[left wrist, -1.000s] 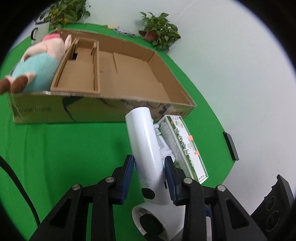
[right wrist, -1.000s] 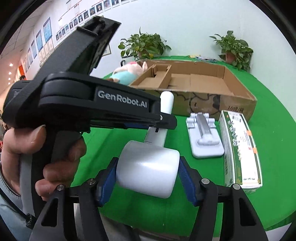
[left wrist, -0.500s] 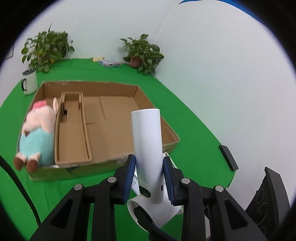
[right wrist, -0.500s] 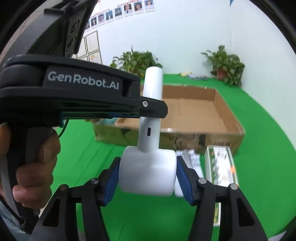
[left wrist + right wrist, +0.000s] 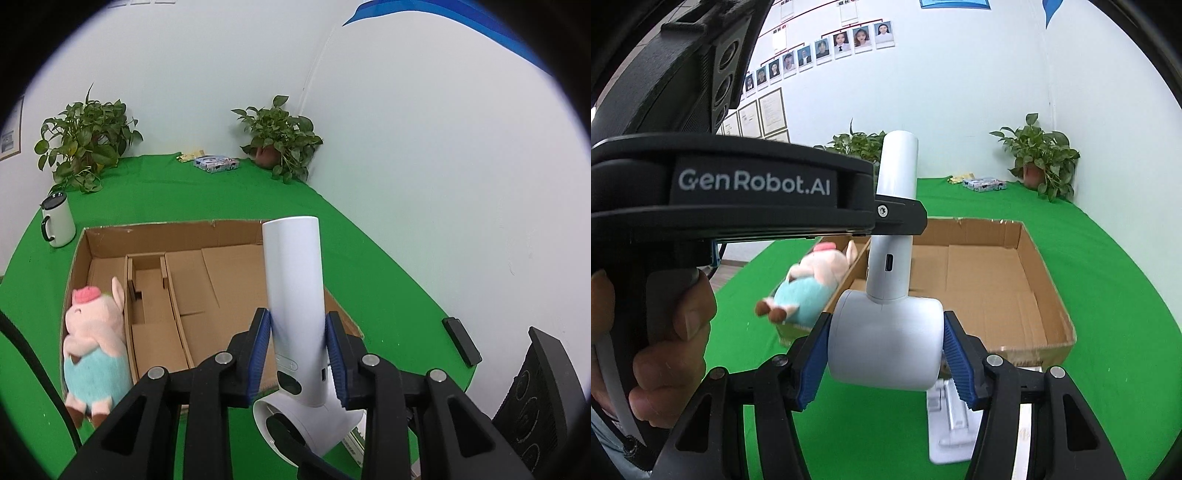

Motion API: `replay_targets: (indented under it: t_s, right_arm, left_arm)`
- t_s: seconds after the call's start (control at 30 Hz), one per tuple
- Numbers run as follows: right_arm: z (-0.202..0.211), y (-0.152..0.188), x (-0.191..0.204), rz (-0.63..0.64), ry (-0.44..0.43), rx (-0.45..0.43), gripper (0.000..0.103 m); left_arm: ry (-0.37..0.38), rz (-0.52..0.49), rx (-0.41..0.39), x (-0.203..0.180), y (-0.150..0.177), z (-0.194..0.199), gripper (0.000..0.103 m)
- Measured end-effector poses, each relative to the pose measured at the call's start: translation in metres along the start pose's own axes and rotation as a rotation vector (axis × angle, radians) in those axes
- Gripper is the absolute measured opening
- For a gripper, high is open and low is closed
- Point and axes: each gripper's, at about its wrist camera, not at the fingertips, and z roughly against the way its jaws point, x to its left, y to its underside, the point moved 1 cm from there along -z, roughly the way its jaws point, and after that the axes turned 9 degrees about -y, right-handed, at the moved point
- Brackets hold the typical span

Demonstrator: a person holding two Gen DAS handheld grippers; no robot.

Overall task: Organize objects
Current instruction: 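Lift the white fan upright toward the box with the right gripper, then lower the fan into the box beside the insert tray and open the right gripper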

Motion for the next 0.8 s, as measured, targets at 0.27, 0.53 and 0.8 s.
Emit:
replay_targets:
  t_s: [0.27, 0.53, 0.8]
  right_arm:
    - [-0.027, -0.047, -0.014, -0.035, -0.041, 0.049, 0.056]
    - [-0.083, -0.062, -0.035, -0.093, -0.082, 0.171, 0.056]
    - [-0.140, -0.030, -0.056, -0.167, -0.104, 0.312, 0.056]
  left_arm:
    - [-0.039, -0.012, 0.022, 0.013, -0.038, -0.025, 0.029]
    - [-0.066, 0.017, 0.118, 0.036, -0.043, -0.080, 0.029]
    - [-0.066, 0.066, 0.266, 0.064, -0.015, -0.148, 0.029]
